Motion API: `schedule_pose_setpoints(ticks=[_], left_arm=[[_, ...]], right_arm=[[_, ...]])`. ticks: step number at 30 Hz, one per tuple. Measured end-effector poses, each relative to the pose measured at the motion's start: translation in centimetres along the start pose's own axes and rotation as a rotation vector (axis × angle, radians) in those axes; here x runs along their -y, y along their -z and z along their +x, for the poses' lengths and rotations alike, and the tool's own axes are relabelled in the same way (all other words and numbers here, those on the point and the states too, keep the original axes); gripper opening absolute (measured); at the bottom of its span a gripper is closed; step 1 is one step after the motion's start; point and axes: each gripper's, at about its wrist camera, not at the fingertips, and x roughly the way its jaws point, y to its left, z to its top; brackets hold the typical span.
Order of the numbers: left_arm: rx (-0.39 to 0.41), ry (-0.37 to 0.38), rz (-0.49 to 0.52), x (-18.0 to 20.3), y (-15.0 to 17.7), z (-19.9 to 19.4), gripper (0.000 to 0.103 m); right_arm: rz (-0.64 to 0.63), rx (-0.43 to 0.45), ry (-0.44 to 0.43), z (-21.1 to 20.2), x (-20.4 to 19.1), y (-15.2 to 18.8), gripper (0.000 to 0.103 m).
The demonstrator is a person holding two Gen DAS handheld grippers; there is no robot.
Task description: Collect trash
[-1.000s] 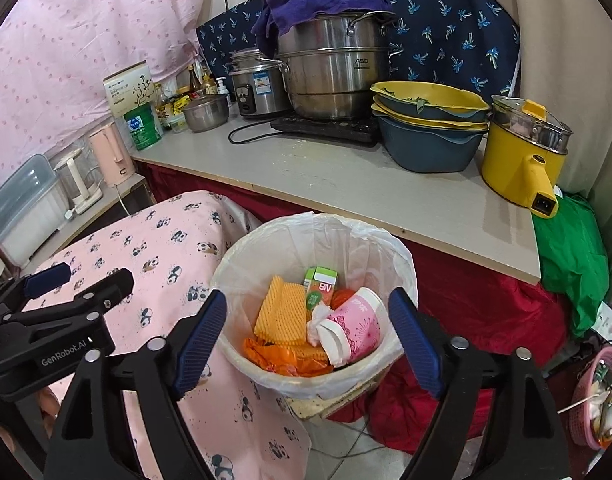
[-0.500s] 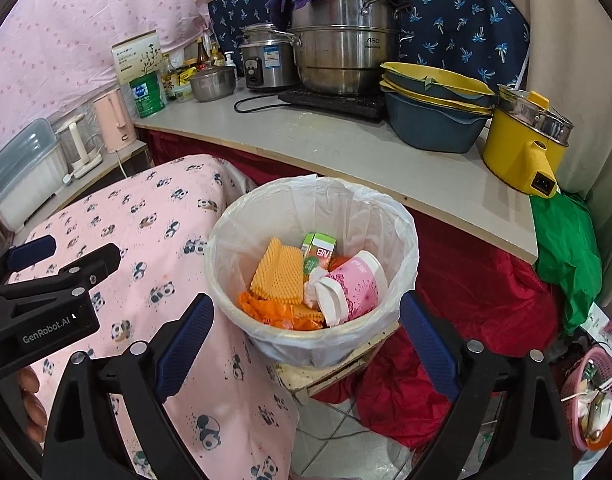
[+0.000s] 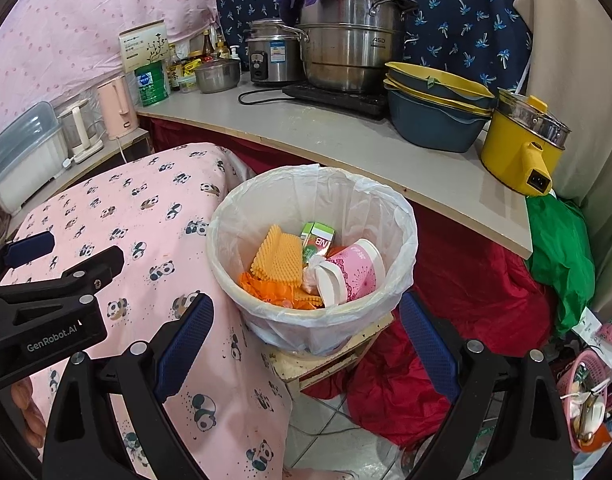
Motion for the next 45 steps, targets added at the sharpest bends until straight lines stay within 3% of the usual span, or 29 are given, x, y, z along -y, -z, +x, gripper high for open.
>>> schedule_pose_setpoints(ticks=[45], left_arm=[[-0.027,-0.008,-0.004,0.5,1.1,0.3,0.088]], right_arm=[[0.003,-0.018,0.002,0.5,0.3,0.6,0.090]])
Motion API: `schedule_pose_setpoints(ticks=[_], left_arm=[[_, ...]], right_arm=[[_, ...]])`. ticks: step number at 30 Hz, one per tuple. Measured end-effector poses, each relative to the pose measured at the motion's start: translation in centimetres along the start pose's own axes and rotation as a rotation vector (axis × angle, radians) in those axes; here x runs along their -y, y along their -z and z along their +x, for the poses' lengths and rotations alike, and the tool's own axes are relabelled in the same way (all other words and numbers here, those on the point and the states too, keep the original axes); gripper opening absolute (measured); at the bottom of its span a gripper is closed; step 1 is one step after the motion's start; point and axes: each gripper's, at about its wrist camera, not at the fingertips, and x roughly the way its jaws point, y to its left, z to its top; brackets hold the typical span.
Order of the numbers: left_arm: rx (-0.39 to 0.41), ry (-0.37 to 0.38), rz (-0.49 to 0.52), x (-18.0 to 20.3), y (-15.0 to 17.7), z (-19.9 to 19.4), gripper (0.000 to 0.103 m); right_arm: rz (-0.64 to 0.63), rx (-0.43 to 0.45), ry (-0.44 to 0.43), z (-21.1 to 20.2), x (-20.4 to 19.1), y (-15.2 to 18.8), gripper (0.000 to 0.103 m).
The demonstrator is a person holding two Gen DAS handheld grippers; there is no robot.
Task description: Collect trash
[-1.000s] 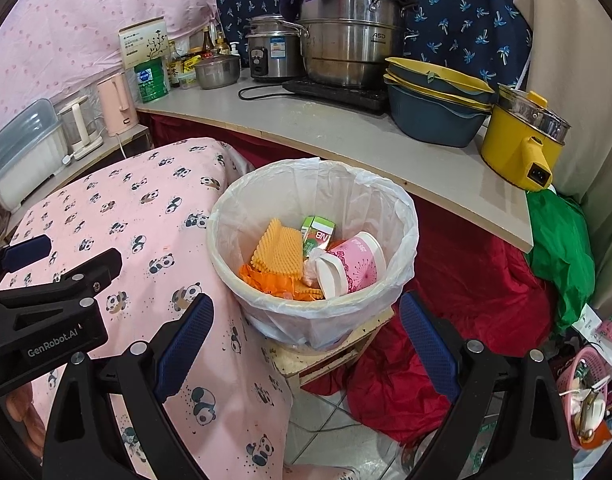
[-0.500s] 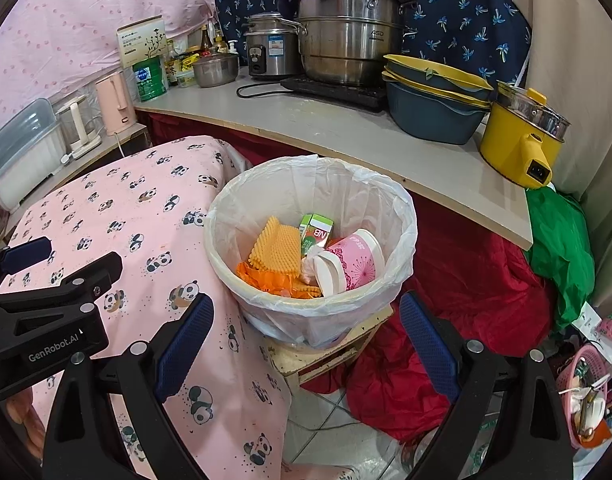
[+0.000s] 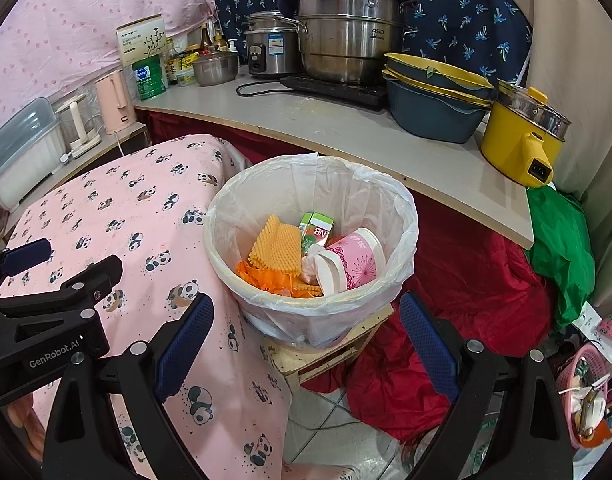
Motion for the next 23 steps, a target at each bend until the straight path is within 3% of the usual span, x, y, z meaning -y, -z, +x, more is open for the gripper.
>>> schedule_pose_setpoints(ticks=[23], left_arm=[[-0.013,0.019,0.026,-0.23,0.69,0.46,0.088]], right_arm=[[0.010,-0.010,0.004,0.80,0.46,0.60,0.090]])
